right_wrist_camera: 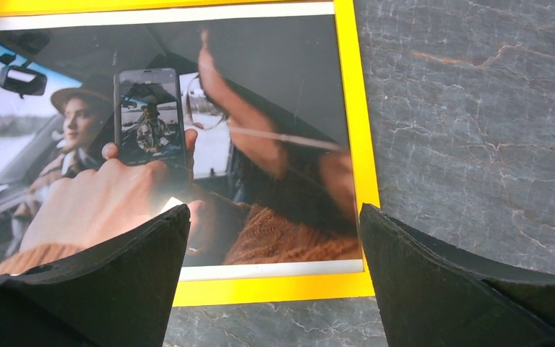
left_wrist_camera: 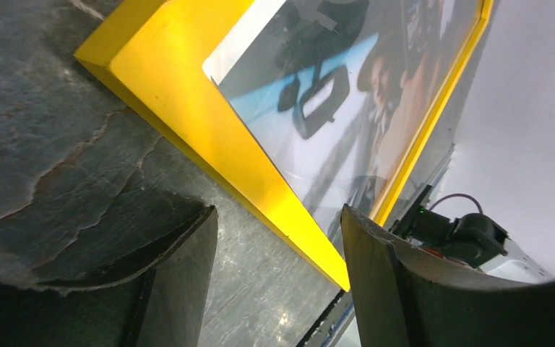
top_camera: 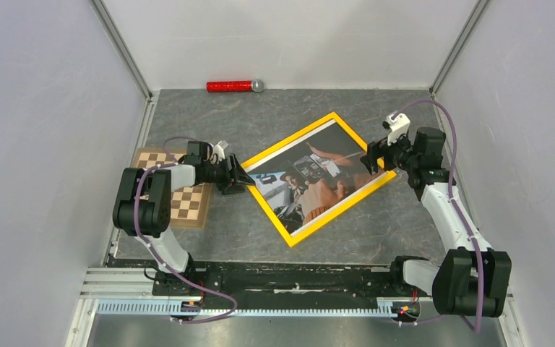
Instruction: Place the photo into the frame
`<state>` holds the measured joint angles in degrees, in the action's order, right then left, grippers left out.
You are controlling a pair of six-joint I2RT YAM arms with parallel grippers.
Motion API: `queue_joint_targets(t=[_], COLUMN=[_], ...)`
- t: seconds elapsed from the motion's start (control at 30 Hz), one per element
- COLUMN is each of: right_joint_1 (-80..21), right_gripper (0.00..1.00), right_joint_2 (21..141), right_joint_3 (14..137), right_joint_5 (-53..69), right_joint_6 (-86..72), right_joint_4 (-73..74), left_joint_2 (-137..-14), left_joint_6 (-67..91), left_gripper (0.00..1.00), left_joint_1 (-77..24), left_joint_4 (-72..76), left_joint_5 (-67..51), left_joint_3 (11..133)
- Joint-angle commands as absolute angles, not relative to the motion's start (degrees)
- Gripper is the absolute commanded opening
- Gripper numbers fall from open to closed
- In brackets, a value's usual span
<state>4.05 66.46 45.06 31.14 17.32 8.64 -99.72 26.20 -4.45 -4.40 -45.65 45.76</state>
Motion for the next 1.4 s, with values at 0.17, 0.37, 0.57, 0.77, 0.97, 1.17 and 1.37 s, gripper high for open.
queue_joint_targets(t=[0.17,0.37,0.57,0.77,0.97,1.17,1.37], right_joint_1=[3.9,3.9,3.9,3.9,3.9,3.9,3.9], right_gripper=[0.91,0.91,0.87,0.79,0.73,0.72,0.66], right_joint_2=[69.9,75.3,83.9,93.3,99.9,105.0,109.7], right_joint_3=[46.6,49.3,54.9,60.1,62.9,65.5,68.8], right_joint_5=[28.2,25.4,24.6,25.3,29.2,28.9,28.8], right_joint_6=[16.9,17.9,18.6,18.5,17.3,17.5,18.2], right_joint_4=[3.4,0.5,-1.8,-2.1,-4.2,-4.3,-2.9], left_joint_2=[-94.2,-91.1,-87.5,-82.7,-78.8,-77.3,-77.8], left_joint_6=[19.1,16.5,12.5,8.8,4.7,3.4,3.0], left_gripper=[0.71,0.72,0.72,0.72,0.72,0.72,0.72], left_joint_1=[-4.0,-4.4,-4.8,-5.6,-7.9,-9.7,-9.8], left_joint_4=[-7.5,-9.9,-13.9,-16.8,-17.9,-17.9,-17.9], left_joint_5=[-37.7,-36.9,-35.5,-35.0,-32.5,-30.9,-32.3], left_joint_3=[47.3,49.5,52.6,54.0,53.6,52.8,52.7])
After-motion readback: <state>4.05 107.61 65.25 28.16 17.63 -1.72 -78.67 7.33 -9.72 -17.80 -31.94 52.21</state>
